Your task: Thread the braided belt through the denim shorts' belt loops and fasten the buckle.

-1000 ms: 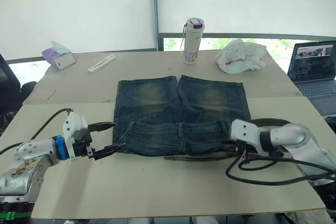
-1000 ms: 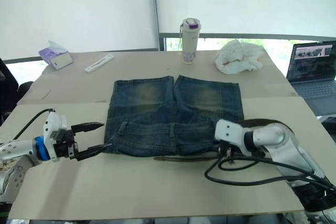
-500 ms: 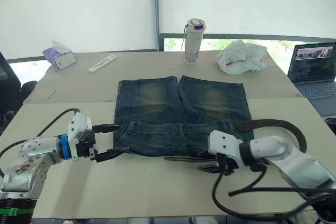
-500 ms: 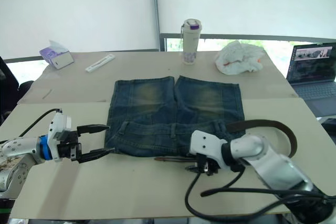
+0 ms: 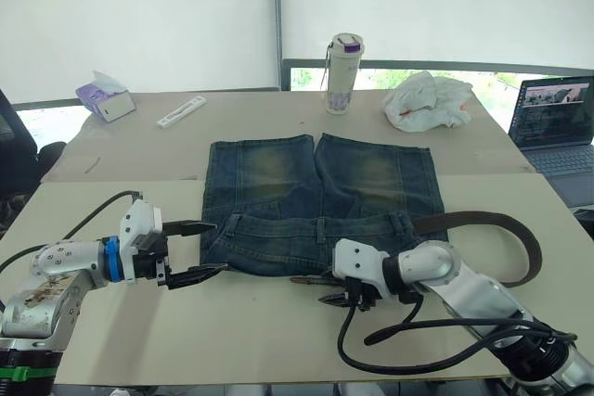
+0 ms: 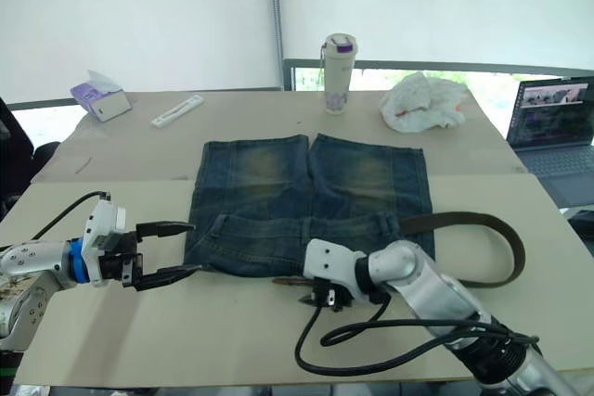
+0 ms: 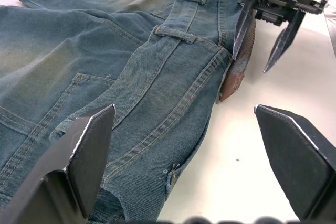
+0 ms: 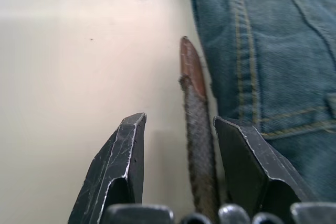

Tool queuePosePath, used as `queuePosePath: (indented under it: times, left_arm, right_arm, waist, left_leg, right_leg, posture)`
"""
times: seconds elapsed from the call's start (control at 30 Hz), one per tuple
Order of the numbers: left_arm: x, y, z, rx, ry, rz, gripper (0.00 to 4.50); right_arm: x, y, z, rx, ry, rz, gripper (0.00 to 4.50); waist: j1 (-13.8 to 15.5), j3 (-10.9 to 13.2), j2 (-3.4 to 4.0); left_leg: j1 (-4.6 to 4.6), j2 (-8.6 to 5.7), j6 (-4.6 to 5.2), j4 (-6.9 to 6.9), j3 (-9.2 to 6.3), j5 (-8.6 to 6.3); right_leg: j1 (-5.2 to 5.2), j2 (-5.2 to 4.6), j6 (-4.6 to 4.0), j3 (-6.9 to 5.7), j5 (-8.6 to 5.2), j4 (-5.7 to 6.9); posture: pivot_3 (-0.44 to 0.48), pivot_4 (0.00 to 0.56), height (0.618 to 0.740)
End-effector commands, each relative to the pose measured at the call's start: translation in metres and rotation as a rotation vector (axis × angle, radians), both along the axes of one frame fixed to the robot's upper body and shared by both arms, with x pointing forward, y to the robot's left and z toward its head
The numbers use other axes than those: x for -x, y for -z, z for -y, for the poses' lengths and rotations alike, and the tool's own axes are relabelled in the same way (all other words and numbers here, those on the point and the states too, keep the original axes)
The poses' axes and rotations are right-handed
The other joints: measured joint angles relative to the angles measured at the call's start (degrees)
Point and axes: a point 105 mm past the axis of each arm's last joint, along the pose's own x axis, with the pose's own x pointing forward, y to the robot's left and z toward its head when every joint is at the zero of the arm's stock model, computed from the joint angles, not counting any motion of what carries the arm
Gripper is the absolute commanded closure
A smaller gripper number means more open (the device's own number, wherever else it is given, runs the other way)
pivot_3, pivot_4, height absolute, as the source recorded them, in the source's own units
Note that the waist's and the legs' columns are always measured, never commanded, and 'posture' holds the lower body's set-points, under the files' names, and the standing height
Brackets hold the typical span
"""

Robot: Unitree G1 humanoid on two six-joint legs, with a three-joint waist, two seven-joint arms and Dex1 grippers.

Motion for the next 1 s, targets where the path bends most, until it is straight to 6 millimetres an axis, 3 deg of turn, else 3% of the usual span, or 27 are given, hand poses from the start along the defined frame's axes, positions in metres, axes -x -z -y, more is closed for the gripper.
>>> queuePosePath:
  times: [0.03, 0.1, 0.3, 0.43, 0.57, 0.67, 0.77, 0.87, 1.0]
  left_arm:
    - [0.000, -0.007, -0.001, -0.019, 0.002, 0.041, 0.00]
    - [0.000, -0.007, -0.001, -0.017, 0.003, 0.042, 0.00]
    - [0.001, -0.008, 0.001, -0.012, 0.005, 0.043, 0.00]
    - [0.001, -0.005, 0.002, -0.008, 0.006, 0.037, 0.00]
    - [0.001, -0.005, 0.009, 0.006, 0.021, 0.038, 0.00]
    - [0.003, -0.008, 0.016, 0.016, 0.047, 0.045, 0.00]
    - [0.003, -0.014, 0.026, 0.031, 0.080, 0.063, 0.00]
    - [0.000, -0.016, 0.033, 0.041, 0.091, 0.080, 0.00]
    - [-0.002, -0.018, 0.040, 0.056, 0.102, 0.089, 0.00]
  right_arm:
    - [-0.015, -0.002, 0.005, 0.057, 0.021, 0.098, 2.17]
    - [-0.020, 0.001, 0.011, 0.087, 0.041, 0.116, 2.41]
    - [-0.001, -0.015, 0.004, -0.025, 0.000, 0.019, 4.40]
    - [0.025, -0.035, 0.006, -0.143, -0.012, -0.157, 4.46]
    - [0.022, -0.054, 0.028, -0.184, 0.063, -0.205, 4.46]
    - [0.003, -0.075, 0.076, -0.177, 0.196, -0.223, 4.46]
    - [-0.020, -0.080, 0.131, -0.095, 0.331, -0.239, 4.46]
    - [-0.042, -0.078, 0.152, -0.029, 0.367, -0.221, 4.46]
    - [-0.071, -0.074, 0.163, -0.003, 0.388, -0.197, 4.46]
  waist:
    - [-0.02, 0.00, 0.00]
    - [0.00, 0.00, 0.00]
    - [-0.01, 0.00, -0.01]
    - [0.06, 0.00, -0.03]
    - [0.01, 0.01, -0.03]
    - [0.10, 0.02, -0.05]
    - [0.33, 0.06, -0.03]
    - [-0.10, 0.05, -0.02]
    - [-1.41, 0.07, 0.03]
  left_leg:
    - [0.02, 0.00, 0.00, 0.00, 0.01, 0.00]
    - [0.04, -0.02, 0.00, 0.01, 0.02, 0.00]
    - [0.04, -0.01, 0.00, 0.01, 0.02, 0.00]
    - [0.05, 0.01, 0.00, 0.01, 0.00, 0.00]
    - [0.10, 0.00, 0.00, 0.01, 0.02, 0.00]
    - [0.11, 0.00, 0.00, 0.01, 0.03, -0.01]
    - [0.10, -0.10, 0.01, 0.03, 0.11, 0.00]
    - [0.21, -0.02, 0.03, 0.02, 0.18, -0.02]
    - [0.25, 0.09, 0.07, -0.01, 0.22, -0.04]
  right_leg:
    - [0.00, 0.00, 0.00, 0.00, 0.00, 0.02]
    - [-0.01, 0.00, 0.00, 0.00, 0.00, 0.08]
    - [-0.02, 0.01, 0.00, 0.00, 0.00, 0.12]
    - [-0.05, -0.01, -0.01, 0.00, -0.01, 0.28]
    - [-0.01, -0.04, -0.01, 0.00, -0.01, 0.28]
    - [-0.01, -0.04, -0.02, -0.02, -0.02, 0.27]
    - [0.08, -0.17, 0.00, -0.03, -0.03, 0.13]
    - [0.20, -0.12, 0.00, -0.06, -0.03, -0.07]
    - [0.17, 0.25, -0.06, 0.15, 0.00, -0.04]
  posture:
    - [0.000, 0.150, 0.740]
    - [0.000, 0.150, 0.740]
    - [0.000, 0.150, 0.740]
    - [0.000, 0.150, 0.740]
    - [0.000, 0.150, 0.740]
    - [0.000, 0.150, 0.740]
    - [0.000, 0.150, 0.740]
    - [0.000, 0.150, 0.740]
    - [0.000, 0.150, 0.740]
